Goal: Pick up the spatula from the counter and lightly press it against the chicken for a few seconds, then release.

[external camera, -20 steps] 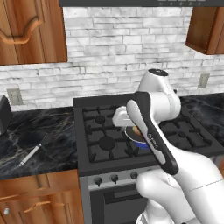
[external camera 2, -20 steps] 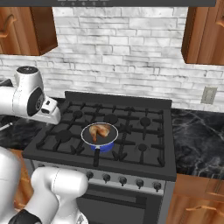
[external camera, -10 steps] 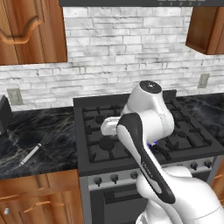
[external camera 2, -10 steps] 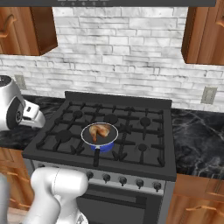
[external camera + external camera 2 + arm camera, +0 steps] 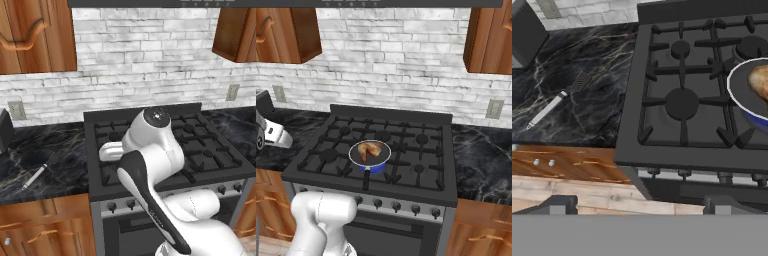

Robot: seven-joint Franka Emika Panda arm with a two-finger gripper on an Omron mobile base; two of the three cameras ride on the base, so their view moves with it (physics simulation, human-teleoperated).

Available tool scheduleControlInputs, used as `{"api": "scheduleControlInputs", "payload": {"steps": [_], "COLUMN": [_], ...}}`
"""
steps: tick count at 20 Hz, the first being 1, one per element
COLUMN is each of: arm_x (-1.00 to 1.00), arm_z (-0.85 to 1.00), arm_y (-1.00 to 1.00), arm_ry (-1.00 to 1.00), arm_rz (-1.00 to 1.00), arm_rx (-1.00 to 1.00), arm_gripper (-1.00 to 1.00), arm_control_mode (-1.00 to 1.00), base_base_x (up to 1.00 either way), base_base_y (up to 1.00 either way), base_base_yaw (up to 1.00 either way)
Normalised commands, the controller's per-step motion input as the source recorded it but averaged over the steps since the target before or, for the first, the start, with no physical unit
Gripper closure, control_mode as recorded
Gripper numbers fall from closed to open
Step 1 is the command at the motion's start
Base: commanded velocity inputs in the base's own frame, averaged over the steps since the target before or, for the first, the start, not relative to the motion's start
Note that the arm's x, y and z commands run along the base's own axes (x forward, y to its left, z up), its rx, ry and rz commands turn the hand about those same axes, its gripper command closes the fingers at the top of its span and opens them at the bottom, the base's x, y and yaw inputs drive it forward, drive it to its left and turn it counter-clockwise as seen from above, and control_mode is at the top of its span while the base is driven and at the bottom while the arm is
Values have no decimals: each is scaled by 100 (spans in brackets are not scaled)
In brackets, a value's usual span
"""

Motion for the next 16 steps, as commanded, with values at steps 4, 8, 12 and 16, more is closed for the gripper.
{"api": "scheduleControlInputs", "payload": {"steps": [4, 8, 12, 16], "arm_x": [0, 0, 0, 0], "arm_z": [3, 0, 0, -4], "arm_y": [46, 56, 59, 44], "arm_ry": [0, 0, 0, 1], "arm_rz": [-6, -6, -6, -4], "arm_rx": [0, 0, 0, 0], "arm_gripper": [-100, -100, -100, -100], "arm_control_mode": [-100, -100, -100, -100], "base_base_x": [0, 0, 0, 0], "base_base_y": [0, 0, 0, 0], "base_base_yaw": [0, 0, 0, 0]}}
